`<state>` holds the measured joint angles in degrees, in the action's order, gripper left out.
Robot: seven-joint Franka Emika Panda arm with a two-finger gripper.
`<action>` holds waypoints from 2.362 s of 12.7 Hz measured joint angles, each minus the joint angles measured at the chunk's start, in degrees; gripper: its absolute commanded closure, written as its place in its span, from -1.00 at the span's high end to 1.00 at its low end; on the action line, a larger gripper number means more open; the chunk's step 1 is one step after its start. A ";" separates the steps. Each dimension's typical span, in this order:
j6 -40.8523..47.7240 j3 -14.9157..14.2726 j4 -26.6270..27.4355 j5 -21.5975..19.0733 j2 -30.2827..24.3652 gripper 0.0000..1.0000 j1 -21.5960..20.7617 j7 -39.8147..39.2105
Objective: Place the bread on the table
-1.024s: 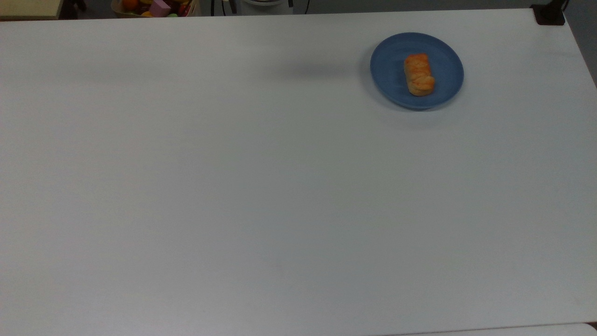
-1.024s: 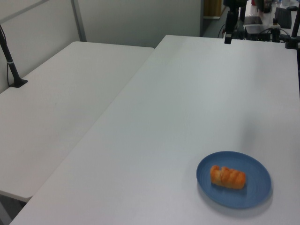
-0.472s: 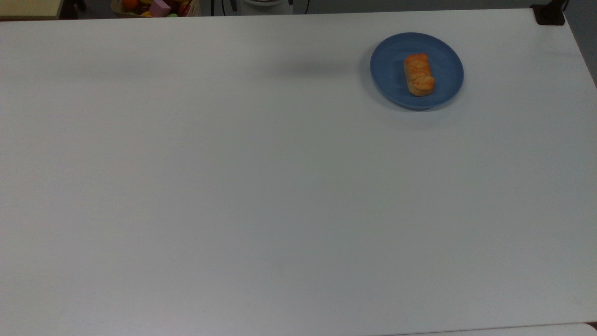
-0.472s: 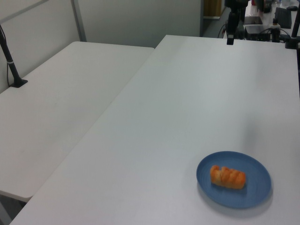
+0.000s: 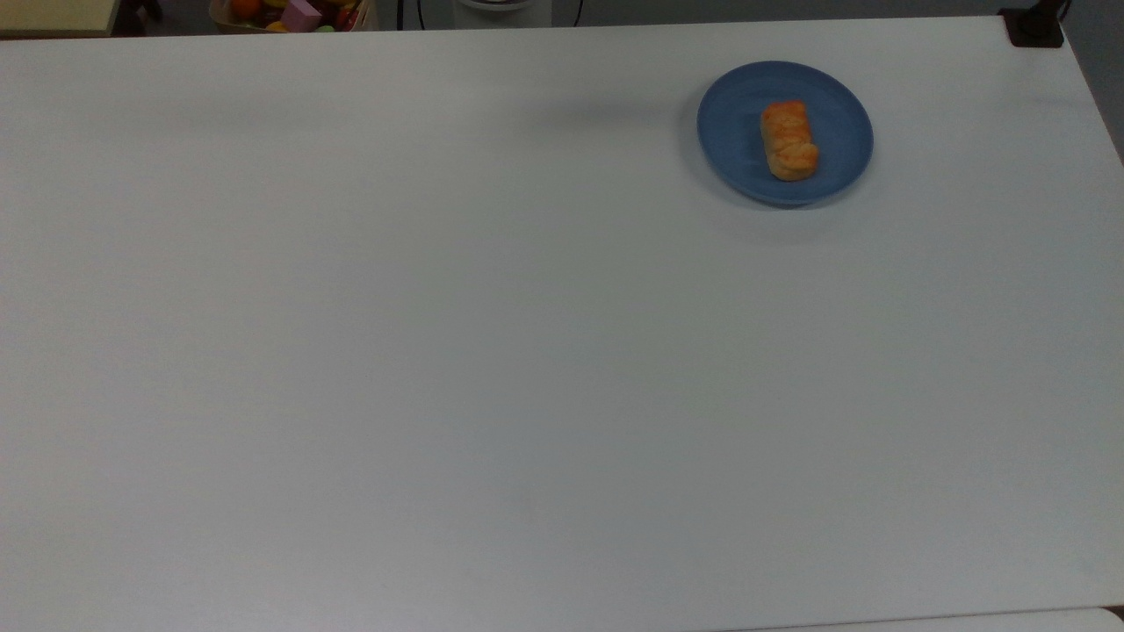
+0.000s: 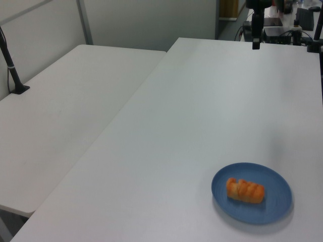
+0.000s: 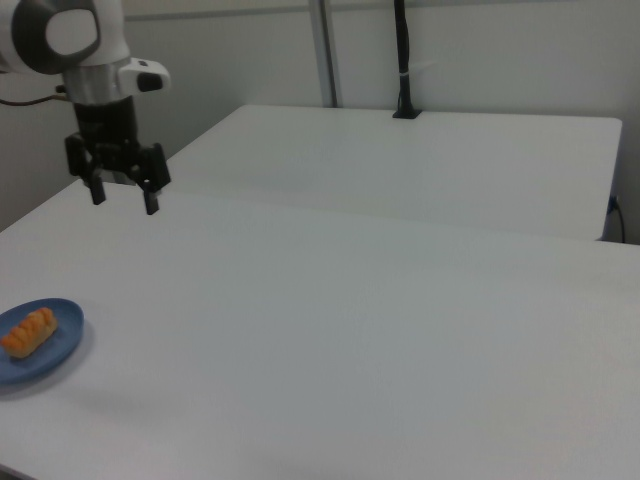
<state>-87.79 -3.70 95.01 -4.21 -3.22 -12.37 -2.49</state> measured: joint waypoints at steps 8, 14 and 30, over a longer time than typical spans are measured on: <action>1.70 11.44 0.29 -0.72 1.87 1.00 -8.47 14.37; -1.27 12.25 1.37 -3.98 8.36 1.00 -15.50 20.32; -38.76 15.97 20.05 -3.71 14.93 0.99 -18.47 29.95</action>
<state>-126.55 12.27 115.06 -7.92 11.71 -30.85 27.45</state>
